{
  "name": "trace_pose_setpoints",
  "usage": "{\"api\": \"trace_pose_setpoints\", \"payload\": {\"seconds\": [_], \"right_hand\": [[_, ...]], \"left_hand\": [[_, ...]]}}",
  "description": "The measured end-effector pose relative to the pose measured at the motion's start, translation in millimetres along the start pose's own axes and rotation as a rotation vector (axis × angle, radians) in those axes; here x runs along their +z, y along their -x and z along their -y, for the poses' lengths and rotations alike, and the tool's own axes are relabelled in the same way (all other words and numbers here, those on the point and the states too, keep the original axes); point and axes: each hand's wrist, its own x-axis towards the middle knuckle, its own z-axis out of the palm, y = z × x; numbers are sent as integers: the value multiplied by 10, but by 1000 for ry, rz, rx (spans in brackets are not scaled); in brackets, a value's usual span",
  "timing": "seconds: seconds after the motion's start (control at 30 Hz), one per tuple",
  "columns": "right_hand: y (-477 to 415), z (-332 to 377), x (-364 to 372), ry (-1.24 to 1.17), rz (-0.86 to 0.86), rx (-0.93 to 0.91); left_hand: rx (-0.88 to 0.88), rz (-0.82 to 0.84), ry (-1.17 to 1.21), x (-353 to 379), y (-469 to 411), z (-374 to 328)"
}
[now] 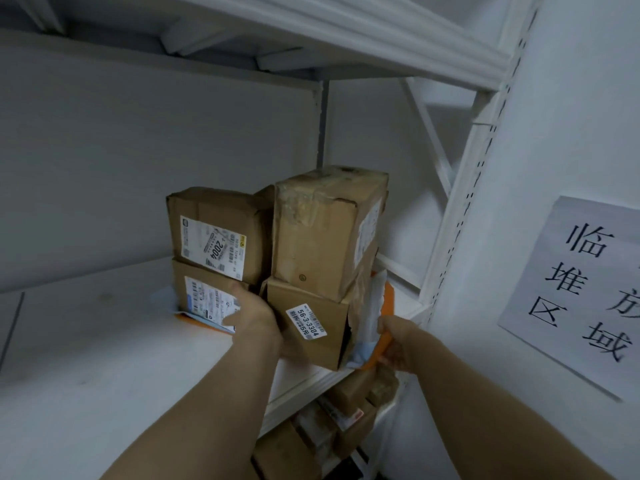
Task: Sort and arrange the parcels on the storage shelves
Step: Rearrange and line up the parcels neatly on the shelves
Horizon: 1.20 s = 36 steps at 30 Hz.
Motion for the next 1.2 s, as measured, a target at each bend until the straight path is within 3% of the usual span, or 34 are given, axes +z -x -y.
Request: {"api": "trace_pose_setpoints", "payload": {"seconds": [0.1,0.2,0.3,0.43,0.57,0.7,0.9,1.0,1.2], "right_hand": [[-15,-6,-48,-5,-6,-30],[130,-42,-129,-34,96,13],[224,-71,-153,-52,171,48],[257,-100,-160,24,261,99],[267,-115,-113,96,313,131],[275,-81,-42,143,312,149],[184,-5,0,-22,80,97],[173,27,5,-1,84,94],[250,71,119,103,164,105]], "left_hand": [[38,-67,37,67,161,4],[22,-63,118,104,84,1],[96,12,156,162,-114,-38],[28,126,238,231,-400,-96],[44,235,119,267,-390,-183],[69,274,77,322,-417,-250],[26,227,83,272,-544,-136],[12,169,80,235,-481,-89],[14,324,114,317,-807,-178]]}}
